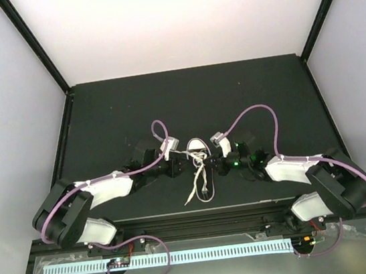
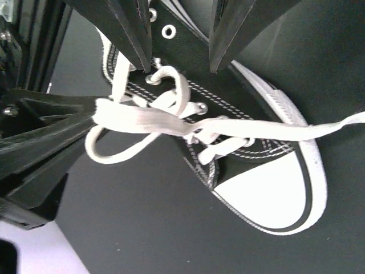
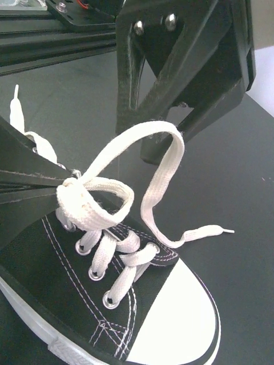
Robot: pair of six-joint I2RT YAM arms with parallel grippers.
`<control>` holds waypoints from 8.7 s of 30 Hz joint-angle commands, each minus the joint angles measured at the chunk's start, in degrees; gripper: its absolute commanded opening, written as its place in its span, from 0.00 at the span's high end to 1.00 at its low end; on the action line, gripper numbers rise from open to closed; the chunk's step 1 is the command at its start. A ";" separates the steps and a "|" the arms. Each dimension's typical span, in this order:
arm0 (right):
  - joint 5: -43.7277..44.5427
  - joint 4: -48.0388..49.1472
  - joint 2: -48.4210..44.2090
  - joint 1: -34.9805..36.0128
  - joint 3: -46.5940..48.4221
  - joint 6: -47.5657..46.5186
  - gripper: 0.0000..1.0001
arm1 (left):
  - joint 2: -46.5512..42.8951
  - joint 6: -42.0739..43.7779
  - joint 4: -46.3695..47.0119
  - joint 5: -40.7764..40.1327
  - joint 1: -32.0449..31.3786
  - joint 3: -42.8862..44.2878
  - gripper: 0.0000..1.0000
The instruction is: Tie the shoes
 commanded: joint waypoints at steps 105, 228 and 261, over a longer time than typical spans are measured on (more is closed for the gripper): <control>2.33 0.07 -1.30 -0.28 0.94 1.86 0.98 | 9.51 2.86 10.85 12.39 -1.97 5.62 0.98; 11.67 0.11 -2.91 5.93 0.83 26.45 0.98 | 7.44 -0.87 10.85 5.61 -0.31 5.05 0.98; 10.06 -9.00 -4.05 5.95 -0.04 21.91 0.98 | 7.09 9.40 -0.26 6.93 1.27 11.41 0.98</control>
